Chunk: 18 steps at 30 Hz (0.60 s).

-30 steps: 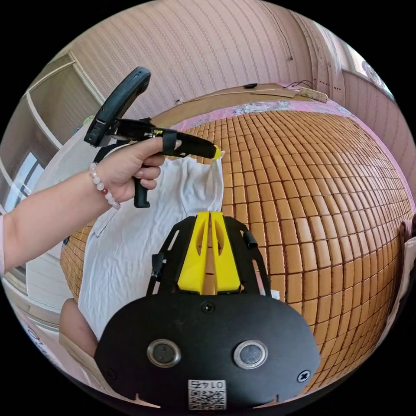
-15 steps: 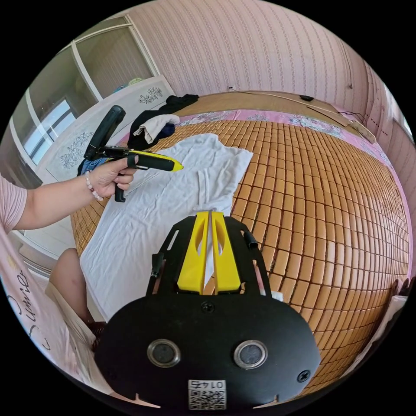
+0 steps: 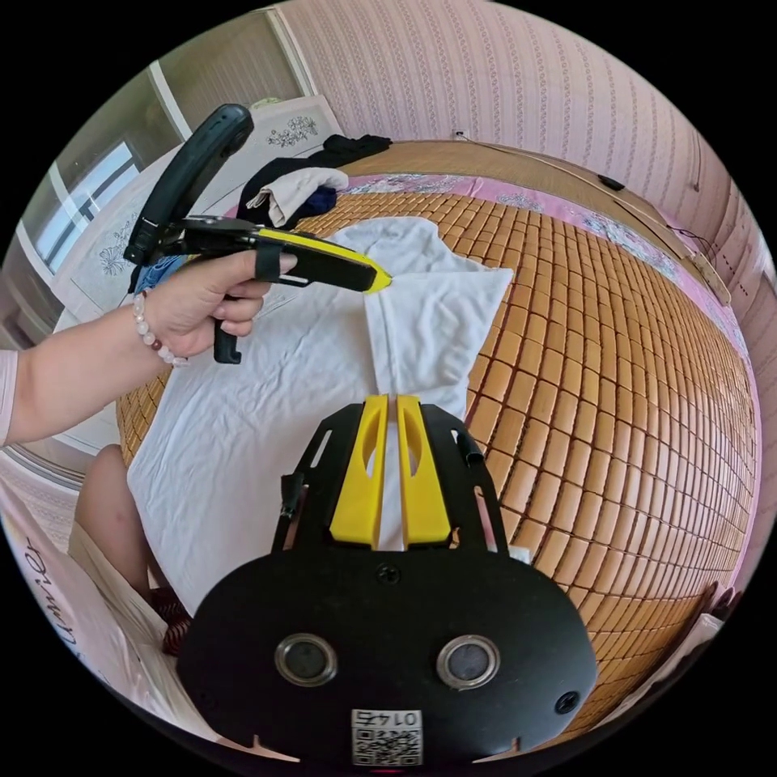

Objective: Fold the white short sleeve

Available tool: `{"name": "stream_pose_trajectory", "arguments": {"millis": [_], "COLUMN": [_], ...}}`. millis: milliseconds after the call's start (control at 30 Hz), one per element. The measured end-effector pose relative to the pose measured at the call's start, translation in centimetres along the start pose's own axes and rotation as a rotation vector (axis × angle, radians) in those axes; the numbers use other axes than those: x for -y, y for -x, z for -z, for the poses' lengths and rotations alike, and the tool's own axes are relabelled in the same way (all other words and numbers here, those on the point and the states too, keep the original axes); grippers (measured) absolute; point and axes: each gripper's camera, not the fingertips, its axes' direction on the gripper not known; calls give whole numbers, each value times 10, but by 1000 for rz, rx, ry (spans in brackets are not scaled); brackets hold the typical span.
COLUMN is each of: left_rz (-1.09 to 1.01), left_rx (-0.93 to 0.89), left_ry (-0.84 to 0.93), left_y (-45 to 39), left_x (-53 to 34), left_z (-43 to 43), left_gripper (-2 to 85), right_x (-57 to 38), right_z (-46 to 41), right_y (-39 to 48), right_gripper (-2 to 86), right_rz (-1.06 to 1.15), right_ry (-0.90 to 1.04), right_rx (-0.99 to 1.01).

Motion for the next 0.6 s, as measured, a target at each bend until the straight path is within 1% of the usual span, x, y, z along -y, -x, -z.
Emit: {"name": "stream_pose_trajectory", "arguments": {"millis": [200,333,433,533,600], "left_rz": [65,71,116,185,181], "left_rx": [33,4,-5,91,158], "left_ry": [123,43,-31,-59,-63], "left_y": [24,37,70,121,150], "left_x": [-15,-26,-42,-63,-76], "left_z": [-18,11,48,79,94], "left_gripper": [-5,12,29,45,53], "right_x": [4,11,29,58,77], "right_z": [-12,4,9,-3,-15], "right_y": [-4,-16,-44,-79,-95], "right_gripper": [18,29,43,73,99], "right_rz": [-4,9,-14,-61,-80], "right_ry": [42,-24,-77,-61,-38], "right_rx": [28,25,-15,-31,-55]}}
